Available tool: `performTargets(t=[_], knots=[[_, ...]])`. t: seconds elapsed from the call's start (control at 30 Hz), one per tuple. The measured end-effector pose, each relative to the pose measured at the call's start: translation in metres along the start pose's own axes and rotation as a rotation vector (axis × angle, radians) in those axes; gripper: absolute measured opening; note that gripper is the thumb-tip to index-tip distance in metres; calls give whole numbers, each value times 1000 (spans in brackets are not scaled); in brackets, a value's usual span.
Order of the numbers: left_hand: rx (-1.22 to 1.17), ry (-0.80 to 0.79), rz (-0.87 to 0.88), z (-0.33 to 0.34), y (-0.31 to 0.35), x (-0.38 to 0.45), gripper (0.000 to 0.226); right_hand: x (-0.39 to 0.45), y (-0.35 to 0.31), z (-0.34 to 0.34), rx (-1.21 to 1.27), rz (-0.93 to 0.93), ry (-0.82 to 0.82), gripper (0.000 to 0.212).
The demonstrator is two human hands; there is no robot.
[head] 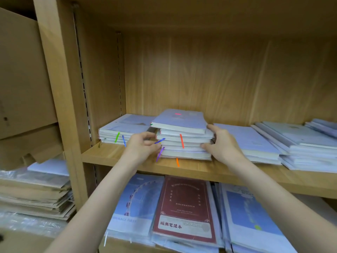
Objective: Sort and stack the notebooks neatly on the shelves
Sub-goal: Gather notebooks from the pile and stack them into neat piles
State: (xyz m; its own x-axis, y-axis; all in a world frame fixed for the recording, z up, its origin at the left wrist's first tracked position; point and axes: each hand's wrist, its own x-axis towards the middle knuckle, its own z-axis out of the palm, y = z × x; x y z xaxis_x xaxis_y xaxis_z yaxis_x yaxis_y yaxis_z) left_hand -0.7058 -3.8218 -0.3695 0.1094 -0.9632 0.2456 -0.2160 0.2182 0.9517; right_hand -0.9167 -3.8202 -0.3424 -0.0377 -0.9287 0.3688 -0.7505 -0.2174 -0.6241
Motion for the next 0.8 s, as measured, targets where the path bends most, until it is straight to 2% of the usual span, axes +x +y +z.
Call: performTargets(t=[0.2,0.27,0.33,0.4,0.53,0.7,0.8], knots=[[-157,58,-68,4,-1,8,26,-4,0,5,-54,-5,19,55],[-41,63,-88,3,-7,7,25,-10,2,6,-84,7,-34,62],[213,30,-59,2,-12,2,13,-18,6,10,-126,13,-71,66],[330,-6,-24,4,-14,-4,14,-26,9,15,-106,28,-56,60],[156,25,-42,12,-13,-10,20,-28,3,18,154,124,73,52],[-94,29,-70,10,-12,-10,27,-12,-8,6,228,135,125,50],[-169,16,-44,8,-7,-10,32,-4,-9,1,569,241,190,52]])
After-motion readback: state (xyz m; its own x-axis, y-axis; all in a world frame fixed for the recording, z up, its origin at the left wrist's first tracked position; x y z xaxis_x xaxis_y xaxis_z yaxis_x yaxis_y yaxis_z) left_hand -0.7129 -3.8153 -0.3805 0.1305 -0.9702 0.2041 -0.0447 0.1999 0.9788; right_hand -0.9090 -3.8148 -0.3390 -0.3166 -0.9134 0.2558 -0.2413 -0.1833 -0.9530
